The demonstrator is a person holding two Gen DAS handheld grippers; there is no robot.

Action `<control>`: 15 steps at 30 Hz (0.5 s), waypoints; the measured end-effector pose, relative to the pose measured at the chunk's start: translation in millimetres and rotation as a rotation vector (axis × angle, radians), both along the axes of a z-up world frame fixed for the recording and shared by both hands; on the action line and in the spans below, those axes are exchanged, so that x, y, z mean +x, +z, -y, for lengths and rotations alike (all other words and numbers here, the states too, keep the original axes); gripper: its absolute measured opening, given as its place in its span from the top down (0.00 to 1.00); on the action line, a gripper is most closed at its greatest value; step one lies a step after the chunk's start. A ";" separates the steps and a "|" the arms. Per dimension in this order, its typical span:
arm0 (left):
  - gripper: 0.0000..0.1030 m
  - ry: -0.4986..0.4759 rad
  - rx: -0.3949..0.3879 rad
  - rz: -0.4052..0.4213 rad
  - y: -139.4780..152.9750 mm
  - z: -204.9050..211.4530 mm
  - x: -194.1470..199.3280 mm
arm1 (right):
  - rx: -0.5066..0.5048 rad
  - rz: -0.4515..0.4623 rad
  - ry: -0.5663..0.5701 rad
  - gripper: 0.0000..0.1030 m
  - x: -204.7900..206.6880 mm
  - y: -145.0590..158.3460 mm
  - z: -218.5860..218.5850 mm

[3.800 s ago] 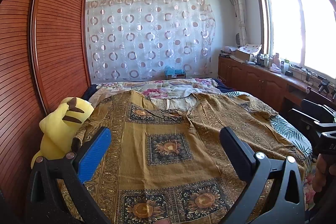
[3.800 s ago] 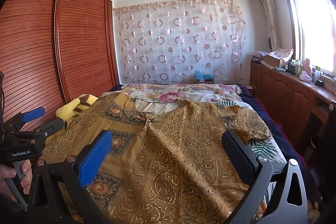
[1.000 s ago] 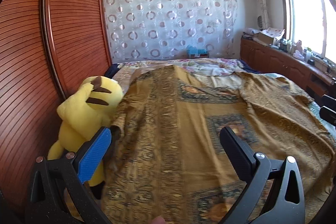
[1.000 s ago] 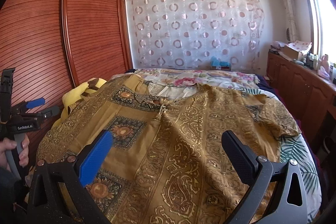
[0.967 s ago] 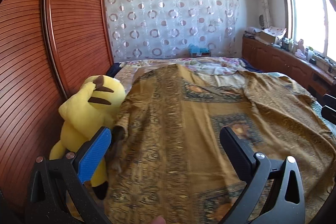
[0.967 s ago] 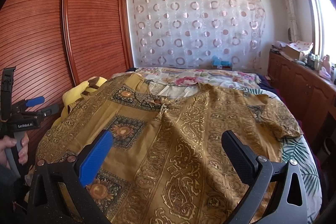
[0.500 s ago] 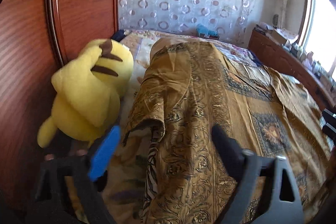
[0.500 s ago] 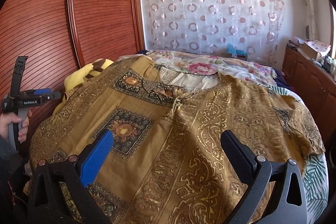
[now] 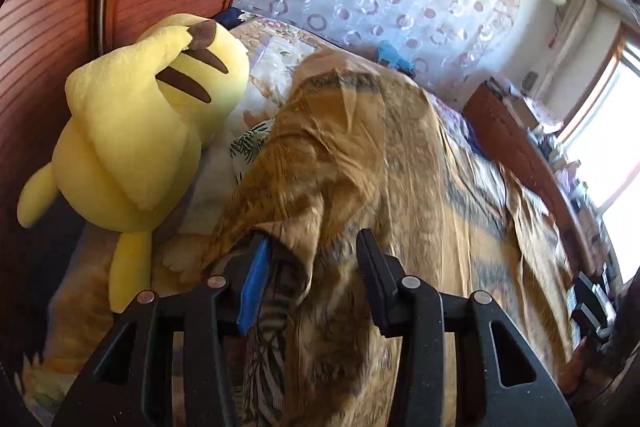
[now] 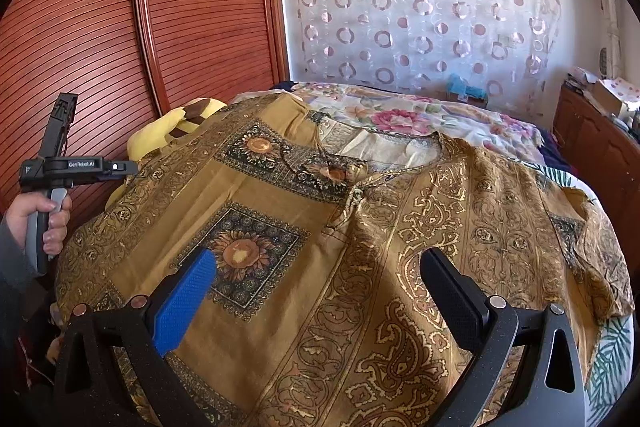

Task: Fold small clothes
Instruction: 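Reach the left gripper to the shirt's sleeve edge and close on it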

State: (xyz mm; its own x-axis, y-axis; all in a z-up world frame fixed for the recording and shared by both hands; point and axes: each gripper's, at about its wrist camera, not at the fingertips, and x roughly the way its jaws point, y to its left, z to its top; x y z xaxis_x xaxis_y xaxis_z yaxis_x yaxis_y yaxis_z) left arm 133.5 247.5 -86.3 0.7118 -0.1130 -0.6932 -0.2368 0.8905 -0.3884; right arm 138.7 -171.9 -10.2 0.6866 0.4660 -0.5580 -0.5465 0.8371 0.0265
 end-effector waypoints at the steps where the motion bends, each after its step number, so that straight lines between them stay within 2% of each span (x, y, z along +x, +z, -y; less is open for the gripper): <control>1: 0.56 0.013 -0.001 0.001 1.1 -2.0 2.3 | 0.005 -0.005 -0.006 0.01 1.4 -0.1 4.0; 5: 0.57 0.044 -0.005 -0.002 -1.2 -11.4 9.2 | 0.014 -0.009 -0.020 0.01 4.7 -3.9 1.3; 7: 0.73 0.044 0.012 0.005 -0.5 -10.0 11.0 | 0.015 -0.008 -0.021 0.01 5.4 -4.3 -1.1; 8: 0.86 0.051 0.040 0.009 1.7 -7.9 10.1 | 0.016 -0.008 -0.023 0.01 2.7 -4.0 -2.7; 9: 0.95 0.039 0.063 0.024 6.2 -2.7 9.2 | 0.017 -0.008 -0.024 0.01 2.4 -4.2 -2.6; 11: 0.95 0.025 0.112 0.062 18.8 6.1 7.1 | 0.017 -0.009 -0.025 0.01 2.1 -4.4 -3.7; 13: 0.95 -0.004 0.205 0.116 38.7 23.1 3.5 | 0.017 -0.010 -0.026 0.01 2.9 -5.4 -2.3; 15: 0.95 -0.074 0.307 0.162 61.0 50.0 0.4 | 0.015 -0.011 -0.028 0.01 2.2 -5.4 -2.3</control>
State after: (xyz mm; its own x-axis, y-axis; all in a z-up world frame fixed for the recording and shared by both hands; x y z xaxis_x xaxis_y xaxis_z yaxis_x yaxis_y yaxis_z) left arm 133.9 197.5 -25.3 0.8127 0.0274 -0.5820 -0.1243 0.9840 -0.1273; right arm 140.9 -169.7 -15.6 0.6935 0.4554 -0.5583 -0.5226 0.8514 0.0454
